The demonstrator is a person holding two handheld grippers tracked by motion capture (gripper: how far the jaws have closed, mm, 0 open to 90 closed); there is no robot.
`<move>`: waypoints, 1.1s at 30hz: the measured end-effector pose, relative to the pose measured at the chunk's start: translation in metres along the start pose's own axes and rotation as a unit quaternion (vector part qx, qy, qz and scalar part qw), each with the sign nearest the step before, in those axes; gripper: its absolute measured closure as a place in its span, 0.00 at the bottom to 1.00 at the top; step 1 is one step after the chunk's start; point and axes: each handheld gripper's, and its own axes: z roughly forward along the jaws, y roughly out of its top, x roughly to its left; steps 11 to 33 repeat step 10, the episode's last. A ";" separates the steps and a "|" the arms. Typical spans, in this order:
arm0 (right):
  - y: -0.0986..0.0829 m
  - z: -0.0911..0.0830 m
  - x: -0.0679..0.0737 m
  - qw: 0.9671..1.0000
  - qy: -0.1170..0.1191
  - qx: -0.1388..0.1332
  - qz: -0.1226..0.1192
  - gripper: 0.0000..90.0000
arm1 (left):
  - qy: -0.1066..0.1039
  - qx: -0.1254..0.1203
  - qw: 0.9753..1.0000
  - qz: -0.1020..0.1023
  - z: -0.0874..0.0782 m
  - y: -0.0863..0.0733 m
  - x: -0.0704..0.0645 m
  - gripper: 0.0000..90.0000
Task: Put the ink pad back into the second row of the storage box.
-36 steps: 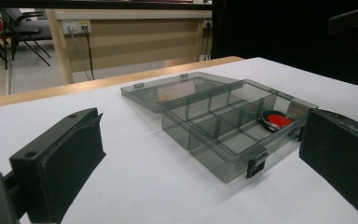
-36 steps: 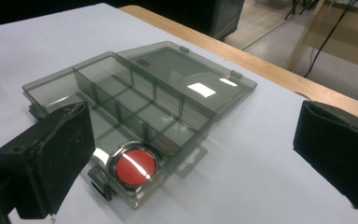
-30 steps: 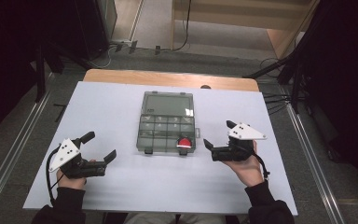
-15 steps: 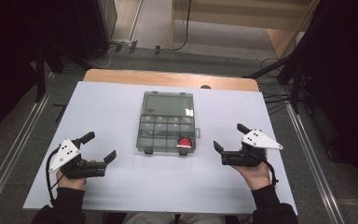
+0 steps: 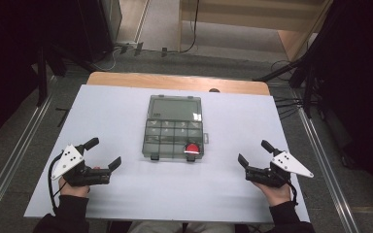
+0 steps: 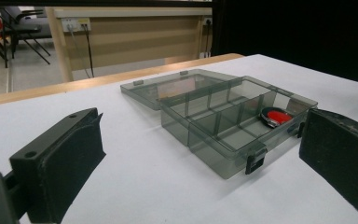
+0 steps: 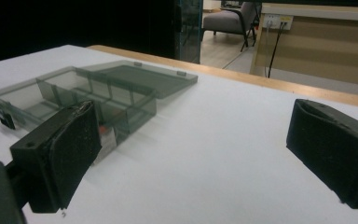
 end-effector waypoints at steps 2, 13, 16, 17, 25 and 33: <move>-0.008 0.000 0.000 1.000 0.000 0.012 -0.002 0.04 | -0.003 0.004 1.000 -0.001 0.001 0.000 0.000 0.00; -0.009 0.001 0.002 1.000 0.005 0.021 -0.018 0.04 | -0.008 0.011 1.000 0.001 0.003 -0.001 0.000 0.00; -0.009 0.001 0.002 1.000 0.005 0.021 -0.018 0.04 | -0.008 0.011 1.000 0.001 0.003 -0.001 0.000 0.00; -0.009 0.001 0.002 1.000 0.005 0.021 -0.018 0.04 | -0.008 0.011 1.000 0.001 0.003 -0.001 0.000 0.00; -0.009 0.001 0.002 1.000 0.005 0.021 -0.018 0.04 | -0.008 0.011 1.000 0.001 0.003 -0.001 0.000 0.00; -0.009 0.001 0.002 1.000 0.005 0.021 -0.018 0.04 | -0.008 0.011 1.000 0.001 0.003 -0.001 0.000 0.00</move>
